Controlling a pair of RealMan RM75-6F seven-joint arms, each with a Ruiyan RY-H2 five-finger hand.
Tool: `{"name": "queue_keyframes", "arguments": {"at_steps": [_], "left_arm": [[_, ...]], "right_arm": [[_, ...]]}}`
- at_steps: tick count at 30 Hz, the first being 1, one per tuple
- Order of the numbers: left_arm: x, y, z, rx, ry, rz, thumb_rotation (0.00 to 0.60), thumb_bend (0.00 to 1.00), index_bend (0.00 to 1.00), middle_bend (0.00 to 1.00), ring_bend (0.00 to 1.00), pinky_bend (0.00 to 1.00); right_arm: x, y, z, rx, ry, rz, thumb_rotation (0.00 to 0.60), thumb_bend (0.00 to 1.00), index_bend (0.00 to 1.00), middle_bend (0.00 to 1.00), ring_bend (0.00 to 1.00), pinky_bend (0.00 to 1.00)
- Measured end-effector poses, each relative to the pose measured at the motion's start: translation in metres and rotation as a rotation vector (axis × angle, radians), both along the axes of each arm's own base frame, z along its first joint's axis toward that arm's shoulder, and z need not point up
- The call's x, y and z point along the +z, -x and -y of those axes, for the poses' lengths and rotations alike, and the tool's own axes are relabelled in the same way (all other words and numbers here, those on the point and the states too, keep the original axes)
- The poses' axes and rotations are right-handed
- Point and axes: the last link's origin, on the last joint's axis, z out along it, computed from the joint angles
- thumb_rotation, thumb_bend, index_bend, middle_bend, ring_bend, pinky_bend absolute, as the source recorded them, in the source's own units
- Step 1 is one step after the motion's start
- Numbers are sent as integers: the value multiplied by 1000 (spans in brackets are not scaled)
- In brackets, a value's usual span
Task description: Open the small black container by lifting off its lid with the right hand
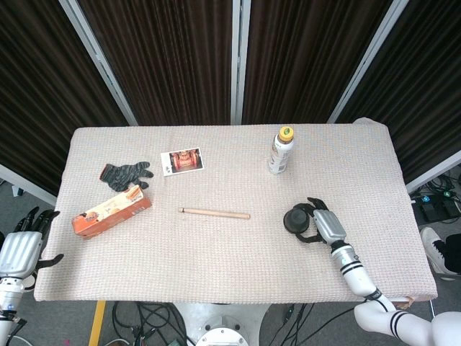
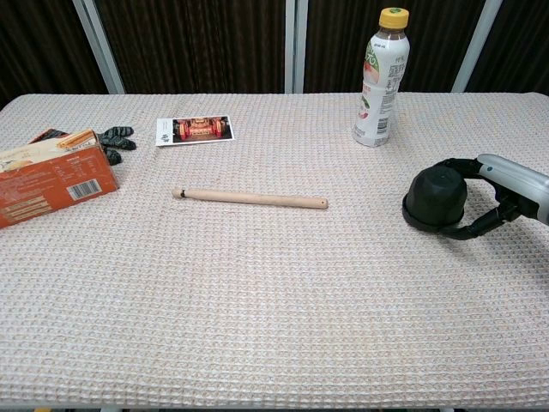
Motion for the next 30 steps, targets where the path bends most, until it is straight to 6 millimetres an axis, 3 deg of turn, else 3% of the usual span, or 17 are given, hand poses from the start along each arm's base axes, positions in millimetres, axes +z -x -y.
{"name": "queue_keyframes", "arguments": {"at_steps": [3, 12, 30], "left_arm": [[0, 0, 1, 2, -1, 1, 600, 123, 139, 106, 0, 177], [1, -1, 1, -2, -6, 6, 600, 123, 139, 106, 0, 178], [1, -2, 1, -18, -6, 19, 600, 123, 139, 89, 0, 181]], "right_arm": [[0, 1, -1, 0, -30, -19, 600, 41, 3, 97, 0, 0], [7, -2, -2, 13, -1, -5, 600, 39, 0, 52, 0, 0], [11, -13, -7, 26, 65, 43, 600, 128, 0, 277, 0, 0]]}}
